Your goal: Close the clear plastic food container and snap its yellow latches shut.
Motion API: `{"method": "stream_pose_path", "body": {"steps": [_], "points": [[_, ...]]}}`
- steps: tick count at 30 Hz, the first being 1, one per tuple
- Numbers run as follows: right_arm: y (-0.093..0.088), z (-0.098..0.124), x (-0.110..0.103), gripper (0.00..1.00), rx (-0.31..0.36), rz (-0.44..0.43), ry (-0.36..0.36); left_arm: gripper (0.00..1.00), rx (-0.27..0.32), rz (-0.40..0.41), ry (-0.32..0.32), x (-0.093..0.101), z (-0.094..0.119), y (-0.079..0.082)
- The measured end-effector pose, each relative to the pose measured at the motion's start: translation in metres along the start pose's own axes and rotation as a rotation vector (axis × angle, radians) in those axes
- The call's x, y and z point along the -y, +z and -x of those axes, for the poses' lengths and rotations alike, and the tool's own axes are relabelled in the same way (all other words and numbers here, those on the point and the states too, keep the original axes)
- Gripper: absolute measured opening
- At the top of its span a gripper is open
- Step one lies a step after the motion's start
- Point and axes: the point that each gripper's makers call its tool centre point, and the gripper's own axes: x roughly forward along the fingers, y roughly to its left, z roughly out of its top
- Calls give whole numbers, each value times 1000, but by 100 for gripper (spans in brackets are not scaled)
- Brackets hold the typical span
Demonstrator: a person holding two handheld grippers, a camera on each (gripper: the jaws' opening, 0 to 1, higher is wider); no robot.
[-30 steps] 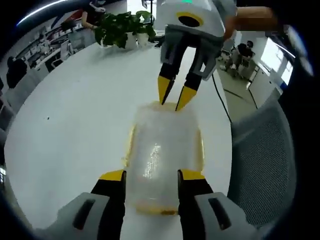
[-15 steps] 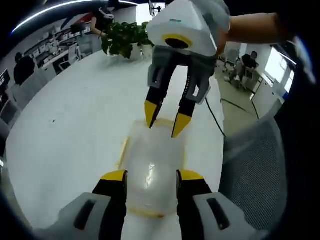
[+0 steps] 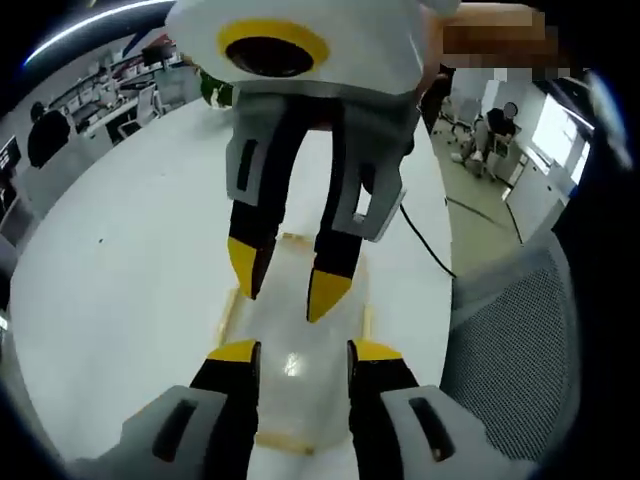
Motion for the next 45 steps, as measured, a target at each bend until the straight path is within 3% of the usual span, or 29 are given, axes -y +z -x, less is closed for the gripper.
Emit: {"method": "stream_pose_path", "body": {"steps": [5,11,15,17,21,22,26,31,32,36,39,40,45], "points": [[-4,-5,7,23,-39,12,-13,32,-6,-3,-1,0,-2,0],[-2,-8,14,22,-33,-19,-7,33,-36,-28,-2,-1,-3,-6],[-2,-7,15,23,-40,-11,-7,49,-40,-10,-31,6,-4,-7],[0,-8,16,24,-40,-16,-6,49,-58,-20,-39,11,-5,-9],[11,-8,22,27,-18,-3,-20,51,-120,-98,21,10,-9,-18],[13,-8,23,28,-14,-4,-23,51,-102,-126,36,9,-11,-14],[10,-15,30,31,-36,1,-19,53,-125,-126,76,13,-13,-17],[8,-19,29,34,-40,-32,39,59,-160,-141,149,14,-19,-17],[8,-18,28,34,-39,-58,69,60,-169,-161,180,12,-20,-17],[1,-20,17,37,-78,-98,194,65,-171,-164,209,12,-26,-15],[0,-21,18,40,-118,-69,213,62,-186,-161,232,6,-27,-12],[-1,-21,18,39,-141,-55,220,62,-209,-201,246,3,-27,-14],[-1,-22,18,38,-184,-42,244,66,-202,-200,259,3,-30,-14]]}}
